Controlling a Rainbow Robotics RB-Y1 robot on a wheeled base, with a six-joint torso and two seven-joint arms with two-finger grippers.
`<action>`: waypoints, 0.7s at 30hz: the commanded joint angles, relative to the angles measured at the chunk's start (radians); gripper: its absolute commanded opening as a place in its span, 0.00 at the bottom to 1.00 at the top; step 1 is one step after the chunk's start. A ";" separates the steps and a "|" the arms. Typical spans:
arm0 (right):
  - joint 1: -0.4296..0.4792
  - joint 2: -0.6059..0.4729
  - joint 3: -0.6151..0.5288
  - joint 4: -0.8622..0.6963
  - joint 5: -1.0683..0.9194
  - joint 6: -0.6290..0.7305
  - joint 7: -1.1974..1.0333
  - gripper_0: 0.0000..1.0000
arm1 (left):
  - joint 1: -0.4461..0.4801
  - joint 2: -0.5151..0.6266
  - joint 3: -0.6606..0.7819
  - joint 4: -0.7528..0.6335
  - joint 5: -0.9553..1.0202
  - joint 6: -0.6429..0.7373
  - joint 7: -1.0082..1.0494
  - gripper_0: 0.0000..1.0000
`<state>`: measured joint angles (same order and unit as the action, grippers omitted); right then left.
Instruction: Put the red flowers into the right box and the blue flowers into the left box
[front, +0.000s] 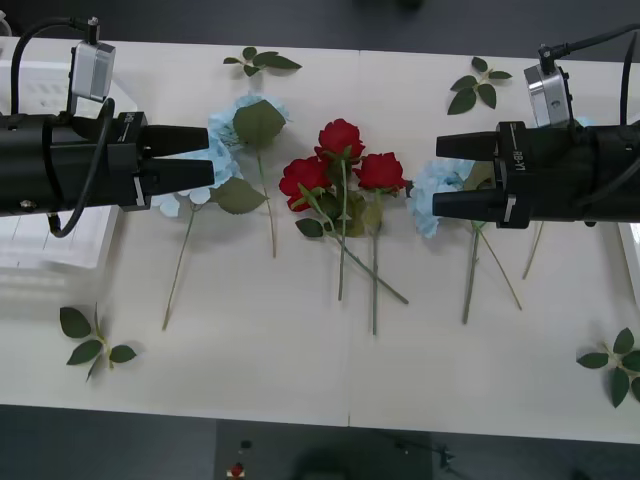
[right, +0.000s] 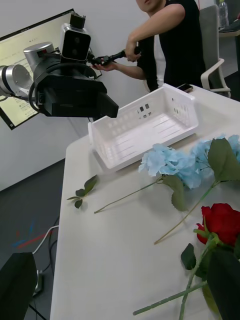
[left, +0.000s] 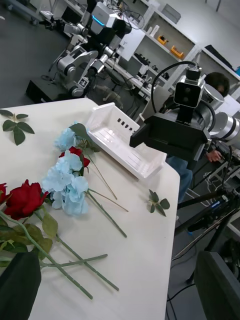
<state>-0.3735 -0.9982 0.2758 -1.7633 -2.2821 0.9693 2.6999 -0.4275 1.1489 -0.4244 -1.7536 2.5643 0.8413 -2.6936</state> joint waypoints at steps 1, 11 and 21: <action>-0.015 -0.005 -0.017 -0.005 -0.007 0.000 0.005 1.00 | 0.012 0.017 0.027 -0.026 0.008 0.008 -0.012 0.90; -0.015 -0.005 -0.017 -0.005 -0.007 0.000 0.005 1.00 | 0.012 0.017 0.027 -0.026 0.008 0.008 -0.012 1.00; -0.015 -0.005 -0.017 -0.005 -0.007 0.000 0.005 1.00 | 0.012 0.017 0.027 -0.026 0.008 0.008 -0.012 1.00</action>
<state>-0.3735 -0.9982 0.2758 -1.7633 -2.2821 0.9693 2.6999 -0.4275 1.1489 -0.4244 -1.7536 2.5643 0.8413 -2.6936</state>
